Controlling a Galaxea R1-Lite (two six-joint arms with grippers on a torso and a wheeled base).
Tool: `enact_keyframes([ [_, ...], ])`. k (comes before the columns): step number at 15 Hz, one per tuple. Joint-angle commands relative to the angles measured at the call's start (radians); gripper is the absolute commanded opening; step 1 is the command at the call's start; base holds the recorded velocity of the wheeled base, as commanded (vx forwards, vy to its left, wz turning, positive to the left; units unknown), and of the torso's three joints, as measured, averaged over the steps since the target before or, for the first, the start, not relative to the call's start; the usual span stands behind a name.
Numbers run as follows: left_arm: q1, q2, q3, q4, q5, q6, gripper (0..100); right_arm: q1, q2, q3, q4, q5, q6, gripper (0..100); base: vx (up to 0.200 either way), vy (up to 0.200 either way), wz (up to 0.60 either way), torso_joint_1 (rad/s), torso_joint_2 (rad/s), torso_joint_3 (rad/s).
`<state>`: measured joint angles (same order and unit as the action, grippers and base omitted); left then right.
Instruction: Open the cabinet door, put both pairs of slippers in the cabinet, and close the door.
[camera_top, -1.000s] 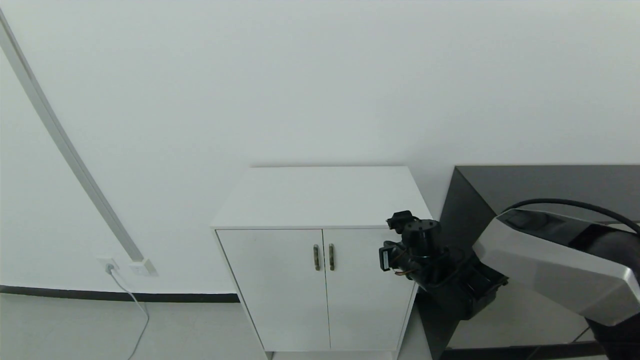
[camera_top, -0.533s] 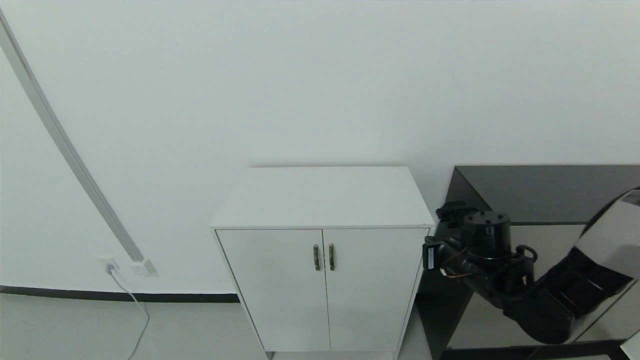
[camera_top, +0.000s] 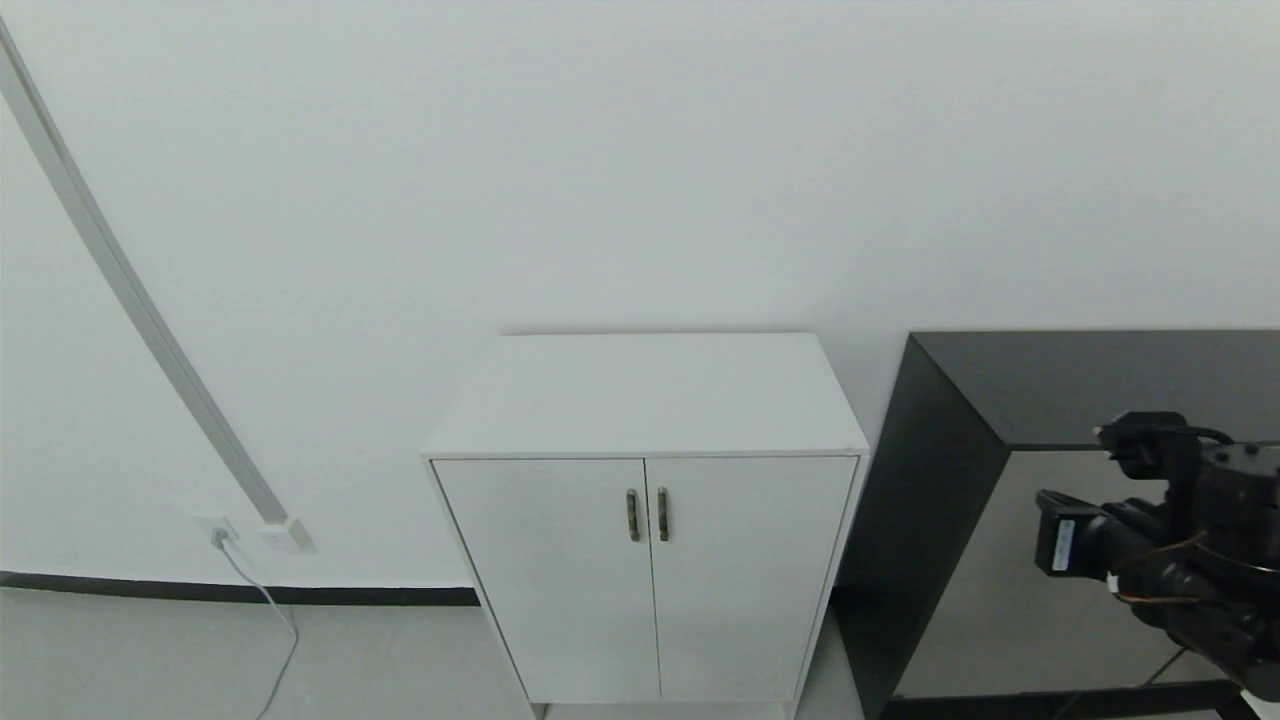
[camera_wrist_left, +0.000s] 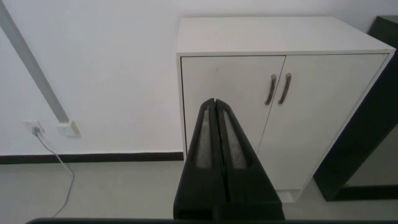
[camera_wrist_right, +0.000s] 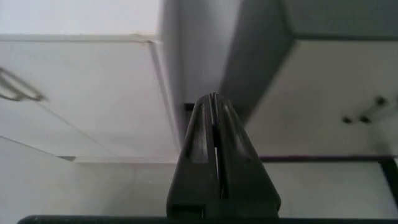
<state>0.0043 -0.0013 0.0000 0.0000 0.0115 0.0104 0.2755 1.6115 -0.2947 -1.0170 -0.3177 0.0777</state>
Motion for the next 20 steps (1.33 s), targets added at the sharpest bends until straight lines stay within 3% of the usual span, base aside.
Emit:
enact_keyframes([
  [1,0.000,0.001,0.000,0.000,0.001,0.000,0,-0.058,-0.156,0.104,0.002,0.005,-0.007,0,0.000,0.000,0.00,0.000,0.00,0.000],
  [7,0.000,0.001,0.000,0.000,0.001,0.000,0,-0.058,-0.363,0.295,0.018,0.006,-0.036,0,0.000,0.000,0.00,0.000,0.00,0.000],
  [20,0.000,0.001,0.000,0.000,0.001,0.000,0,-0.058,-1.207,0.293,0.859,0.118,-0.038,0,0.000,0.000,0.00,0.000,0.00,0.000],
])
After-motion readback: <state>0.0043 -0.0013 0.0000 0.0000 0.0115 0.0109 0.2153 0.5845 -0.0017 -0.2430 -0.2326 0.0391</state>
